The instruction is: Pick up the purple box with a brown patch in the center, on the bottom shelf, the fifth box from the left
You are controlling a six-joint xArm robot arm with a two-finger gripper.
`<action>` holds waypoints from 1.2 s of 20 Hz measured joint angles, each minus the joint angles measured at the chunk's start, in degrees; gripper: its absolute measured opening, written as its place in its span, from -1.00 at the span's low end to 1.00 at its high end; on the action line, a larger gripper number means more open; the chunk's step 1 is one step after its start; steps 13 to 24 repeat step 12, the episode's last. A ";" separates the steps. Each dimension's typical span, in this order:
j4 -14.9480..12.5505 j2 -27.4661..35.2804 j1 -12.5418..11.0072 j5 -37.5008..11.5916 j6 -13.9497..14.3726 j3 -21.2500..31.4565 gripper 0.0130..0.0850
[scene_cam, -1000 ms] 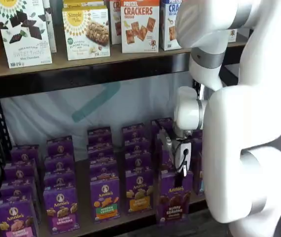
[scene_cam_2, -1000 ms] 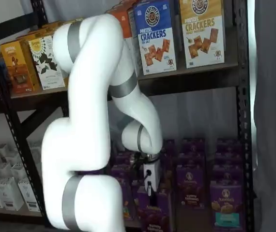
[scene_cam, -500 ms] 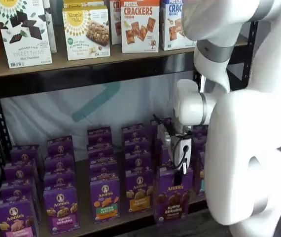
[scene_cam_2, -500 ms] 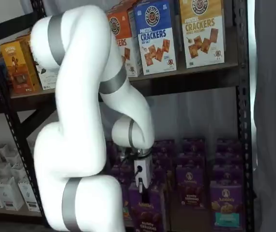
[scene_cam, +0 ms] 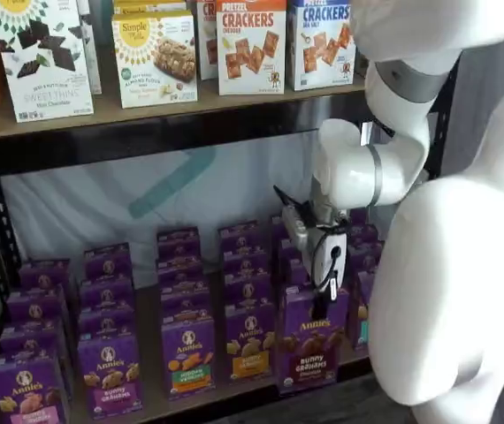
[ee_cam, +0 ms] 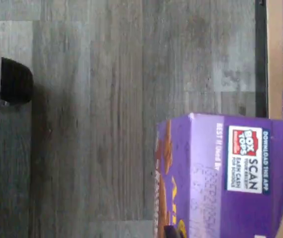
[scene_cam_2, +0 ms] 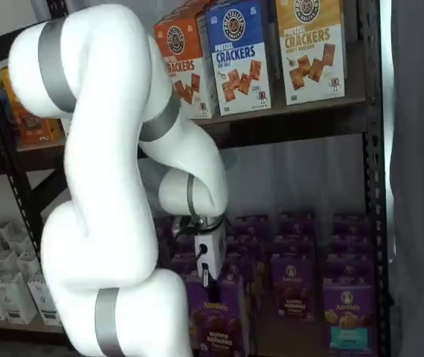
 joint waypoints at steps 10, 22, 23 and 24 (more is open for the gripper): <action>-2.05 -14.59 2.14 10.04 4.59 3.01 -0.56; -2.16 -17.23 2.75 12.05 5.44 3.28 -0.56; -2.16 -17.23 2.75 12.05 5.44 3.28 -0.56; -2.16 -17.23 2.75 12.05 5.44 3.28 -0.56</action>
